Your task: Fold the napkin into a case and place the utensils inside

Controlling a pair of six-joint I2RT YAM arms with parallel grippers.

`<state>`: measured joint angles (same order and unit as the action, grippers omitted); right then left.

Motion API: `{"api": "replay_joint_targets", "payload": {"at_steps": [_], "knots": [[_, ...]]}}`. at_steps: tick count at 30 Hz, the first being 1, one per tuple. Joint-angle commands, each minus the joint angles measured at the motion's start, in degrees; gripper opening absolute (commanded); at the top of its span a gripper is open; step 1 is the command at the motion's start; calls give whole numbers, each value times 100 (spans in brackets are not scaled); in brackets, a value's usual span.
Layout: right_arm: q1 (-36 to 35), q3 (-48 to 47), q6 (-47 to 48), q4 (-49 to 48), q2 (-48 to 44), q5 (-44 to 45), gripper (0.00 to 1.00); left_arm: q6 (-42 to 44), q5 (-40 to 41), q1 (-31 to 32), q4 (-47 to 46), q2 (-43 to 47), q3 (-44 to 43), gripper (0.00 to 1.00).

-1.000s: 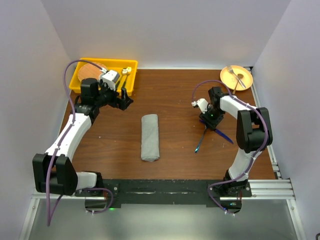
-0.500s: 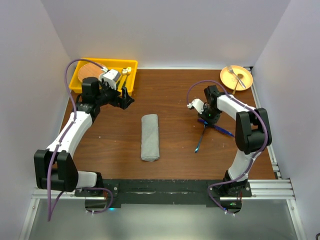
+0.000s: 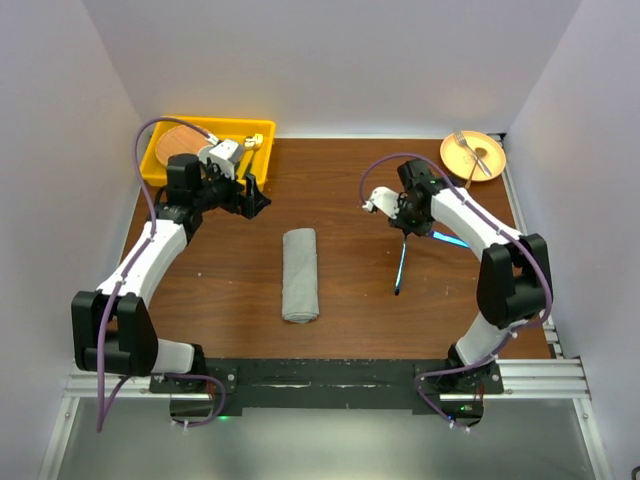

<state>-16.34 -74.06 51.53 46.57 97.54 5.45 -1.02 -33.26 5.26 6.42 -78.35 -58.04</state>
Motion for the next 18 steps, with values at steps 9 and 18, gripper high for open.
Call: {"api": "replay_joint_targets", "payload": {"at_steps": [9, 18], "knots": [[-1354, -320, 120, -103, -719, -28, 0, 22, -137, -42, -264, -154, -137, 100], [-1407, -320, 955, -824, -788, 343, 0, 242, 12, -42, -114, -242, -225, 100]]}}
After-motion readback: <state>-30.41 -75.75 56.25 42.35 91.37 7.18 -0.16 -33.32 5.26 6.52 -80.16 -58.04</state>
